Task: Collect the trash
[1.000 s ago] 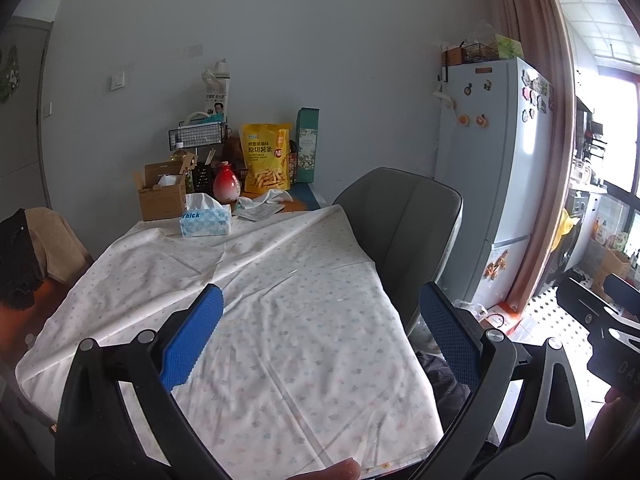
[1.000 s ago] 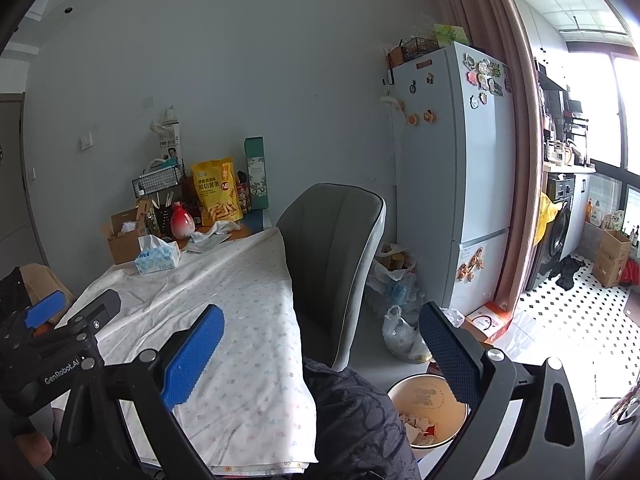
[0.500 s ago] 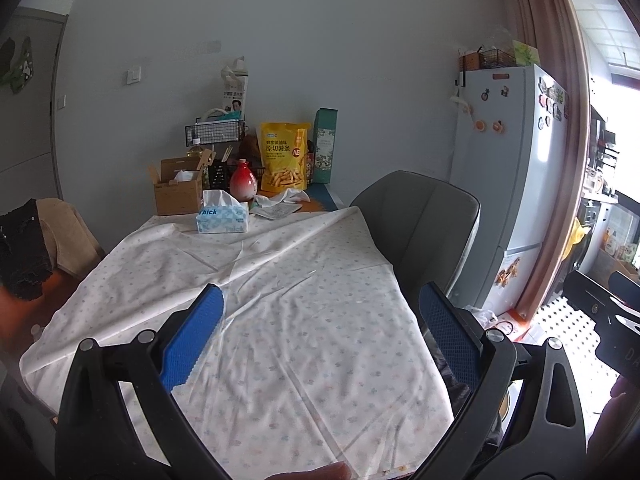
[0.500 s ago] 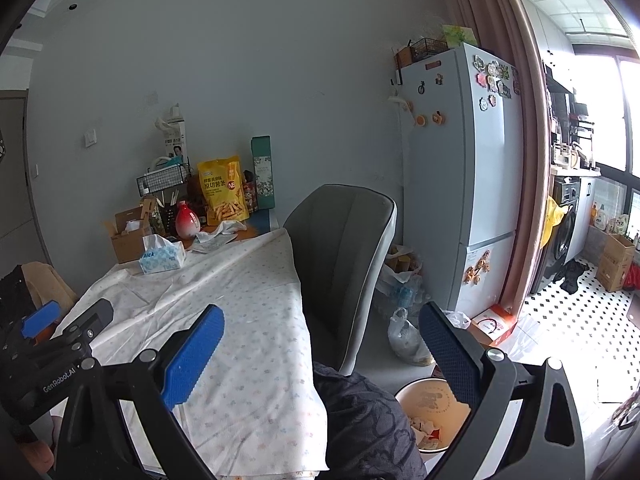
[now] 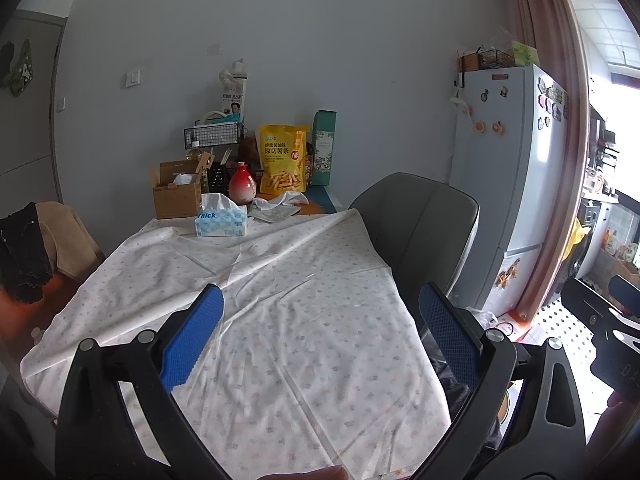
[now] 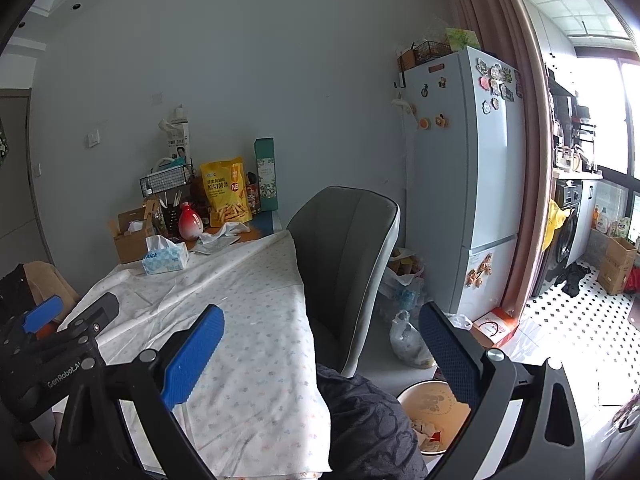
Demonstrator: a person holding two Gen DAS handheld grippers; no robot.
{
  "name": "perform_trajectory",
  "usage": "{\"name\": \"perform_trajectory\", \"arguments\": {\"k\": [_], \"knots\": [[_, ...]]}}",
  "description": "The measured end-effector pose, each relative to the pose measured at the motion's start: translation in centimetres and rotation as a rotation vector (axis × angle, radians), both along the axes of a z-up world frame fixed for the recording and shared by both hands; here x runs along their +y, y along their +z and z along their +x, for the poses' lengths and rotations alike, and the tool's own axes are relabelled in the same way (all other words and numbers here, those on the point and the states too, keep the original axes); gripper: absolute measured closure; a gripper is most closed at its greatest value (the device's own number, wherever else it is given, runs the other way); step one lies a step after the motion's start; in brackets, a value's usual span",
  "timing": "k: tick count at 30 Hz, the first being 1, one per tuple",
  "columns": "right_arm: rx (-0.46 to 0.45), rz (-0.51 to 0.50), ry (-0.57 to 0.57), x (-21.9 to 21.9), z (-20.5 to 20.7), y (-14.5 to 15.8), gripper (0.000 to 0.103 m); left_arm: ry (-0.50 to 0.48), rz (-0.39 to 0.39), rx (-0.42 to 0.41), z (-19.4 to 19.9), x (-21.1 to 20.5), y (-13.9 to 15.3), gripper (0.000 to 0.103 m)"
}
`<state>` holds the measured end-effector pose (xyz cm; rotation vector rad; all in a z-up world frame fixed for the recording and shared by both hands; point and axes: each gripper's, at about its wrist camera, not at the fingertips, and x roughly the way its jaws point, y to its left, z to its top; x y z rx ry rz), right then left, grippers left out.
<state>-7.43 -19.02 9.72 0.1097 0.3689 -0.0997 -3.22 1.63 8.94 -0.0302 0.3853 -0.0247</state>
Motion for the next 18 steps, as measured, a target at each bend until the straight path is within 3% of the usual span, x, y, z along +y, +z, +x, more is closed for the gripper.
{"name": "perform_trajectory", "arguments": {"k": [18], "knots": [[0.003,0.0,-0.011,-0.51,0.15,0.04,0.007,-0.007,0.003,0.002,0.29,-0.35,0.15,0.006]]}}
